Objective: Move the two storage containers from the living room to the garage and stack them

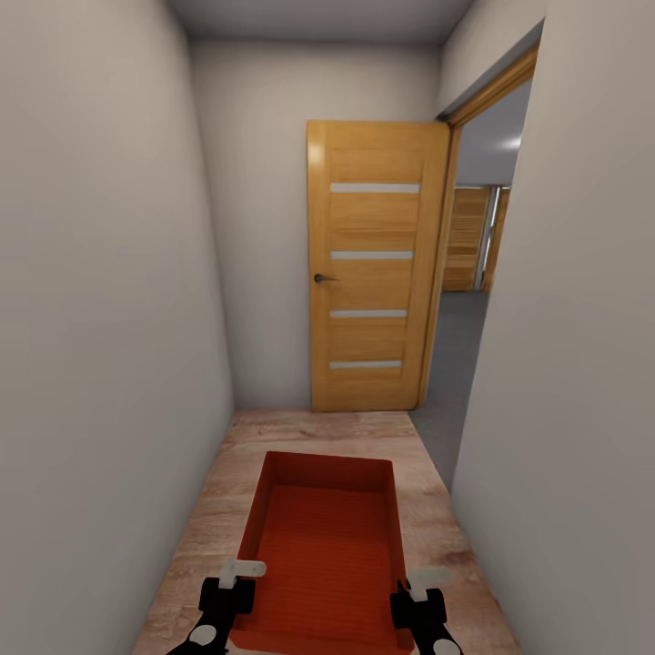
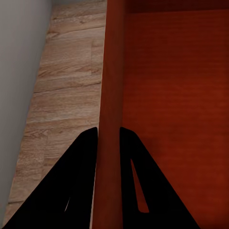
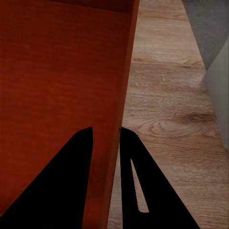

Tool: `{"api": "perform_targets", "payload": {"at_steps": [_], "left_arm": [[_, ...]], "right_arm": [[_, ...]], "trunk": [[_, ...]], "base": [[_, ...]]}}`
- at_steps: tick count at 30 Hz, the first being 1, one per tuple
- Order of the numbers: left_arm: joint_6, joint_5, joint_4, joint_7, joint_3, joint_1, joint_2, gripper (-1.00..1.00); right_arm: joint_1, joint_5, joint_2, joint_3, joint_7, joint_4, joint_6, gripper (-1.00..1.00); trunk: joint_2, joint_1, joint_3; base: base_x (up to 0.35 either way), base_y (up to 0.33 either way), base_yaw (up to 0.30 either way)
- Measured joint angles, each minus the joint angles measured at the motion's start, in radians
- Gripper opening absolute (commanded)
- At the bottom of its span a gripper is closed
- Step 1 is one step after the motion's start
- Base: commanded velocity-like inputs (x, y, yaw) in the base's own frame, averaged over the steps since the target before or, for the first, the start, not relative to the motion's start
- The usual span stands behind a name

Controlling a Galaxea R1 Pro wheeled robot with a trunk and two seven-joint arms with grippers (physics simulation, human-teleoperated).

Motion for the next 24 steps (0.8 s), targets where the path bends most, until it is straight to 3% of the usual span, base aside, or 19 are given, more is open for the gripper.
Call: {"api": "perform_targets", "payload": {"at_steps": [24], "left_arm": [[0.0, 0.001, 0.0, 0.0, 0.0, 0.0, -0.001, -1.0]], "right_arm": [[0.0, 0.003, -0.001, -0.002, 0.001, 0.0, -0.001, -1.0]], "trunk": [[0.0, 0.0, 0.0]], "base": [[0.339, 0.0, 0.0]]}}
